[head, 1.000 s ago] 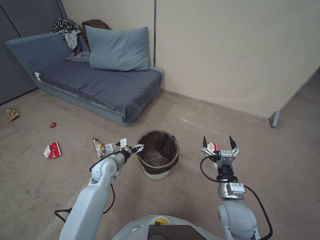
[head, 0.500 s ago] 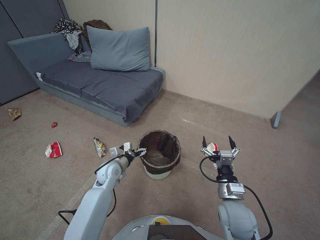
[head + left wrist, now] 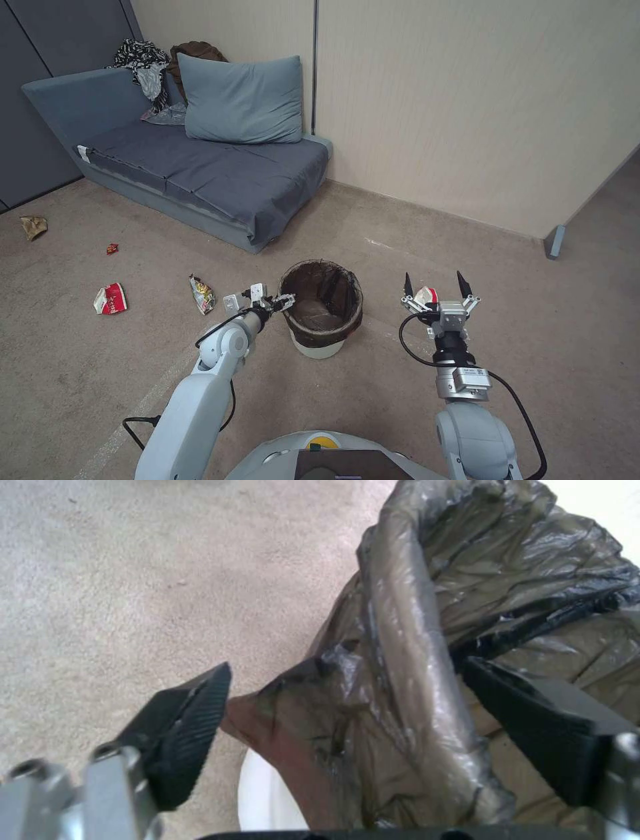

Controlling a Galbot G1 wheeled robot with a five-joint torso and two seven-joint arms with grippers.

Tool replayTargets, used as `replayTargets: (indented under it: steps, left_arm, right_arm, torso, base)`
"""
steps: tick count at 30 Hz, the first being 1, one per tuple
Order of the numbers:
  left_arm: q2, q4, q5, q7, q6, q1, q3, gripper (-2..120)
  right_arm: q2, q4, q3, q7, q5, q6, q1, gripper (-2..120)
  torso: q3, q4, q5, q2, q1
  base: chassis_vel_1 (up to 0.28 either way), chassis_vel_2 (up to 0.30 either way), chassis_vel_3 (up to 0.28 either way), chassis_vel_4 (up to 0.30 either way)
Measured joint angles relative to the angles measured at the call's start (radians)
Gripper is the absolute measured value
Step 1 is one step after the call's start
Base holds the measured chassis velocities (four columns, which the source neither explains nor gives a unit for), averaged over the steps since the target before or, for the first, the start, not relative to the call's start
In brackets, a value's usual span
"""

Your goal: Pick up the trash bin, then pick up the garbage from the floor and place it into the trash bin.

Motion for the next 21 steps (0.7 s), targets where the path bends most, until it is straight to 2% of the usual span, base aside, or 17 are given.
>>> replayTargets:
  steps: [12, 14, 15, 18, 19, 21]
  left_arm:
    - [0.007, -0.015, 0.040, 0.003, 0.013, 0.033, 0.026, 57]
    - [0.008, -0.016, 0.053, 0.003, 0.013, 0.041, 0.030, 45]
    - [0.008, -0.016, 0.053, 0.003, 0.013, 0.041, 0.030, 45]
    - [0.009, -0.016, 0.071, 0.006, 0.013, 0.051, 0.032, 32]
    - [0.009, -0.016, 0.071, 0.006, 0.013, 0.051, 0.032, 32]
    - [0.010, -0.017, 0.083, 0.012, 0.013, 0.060, 0.032, 22]
  right_arm:
    - [0.000, 0.001, -0.004, 0.000, 0.000, 0.000, 0.004, 100]
    - [0.000, 0.001, -0.004, 0.000, 0.001, 0.000, 0.005, 100]
    - [0.000, 0.001, -0.004, 0.000, 0.001, 0.000, 0.005, 100]
    - [0.000, 0.001, -0.004, 0.000, 0.002, -0.001, 0.006, 100]
    - [0.000, 0.001, -0.004, 0.000, 0.002, -0.001, 0.006, 100]
    - [0.000, 0.002, -0.004, 0.000, 0.004, -0.002, 0.007, 100]
  torso:
    - [0.000, -0.0004, -0.0001, 0.000, 0.000]
    - [0.000, -0.0004, 0.0000, 0.000, 0.000]
    - [0.000, -0.0004, 0.0000, 0.000, 0.000]
    - [0.000, -0.0002, 0.0001, 0.000, 0.000]
    - [0.000, -0.0002, 0.0001, 0.000, 0.000]
    - [0.000, 0.0002, 0.0003, 0.000, 0.000]
  base:
    - [0.000, 0.000, 0.000, 0.000]
    - [0.000, 0.000, 0.000, 0.000]
    - [0.000, 0.000, 0.000, 0.000]
    - [0.000, 0.000, 0.000, 0.000]
    - [0.000, 0.000, 0.000, 0.000]
    - [0.000, 0.000, 0.000, 0.000]
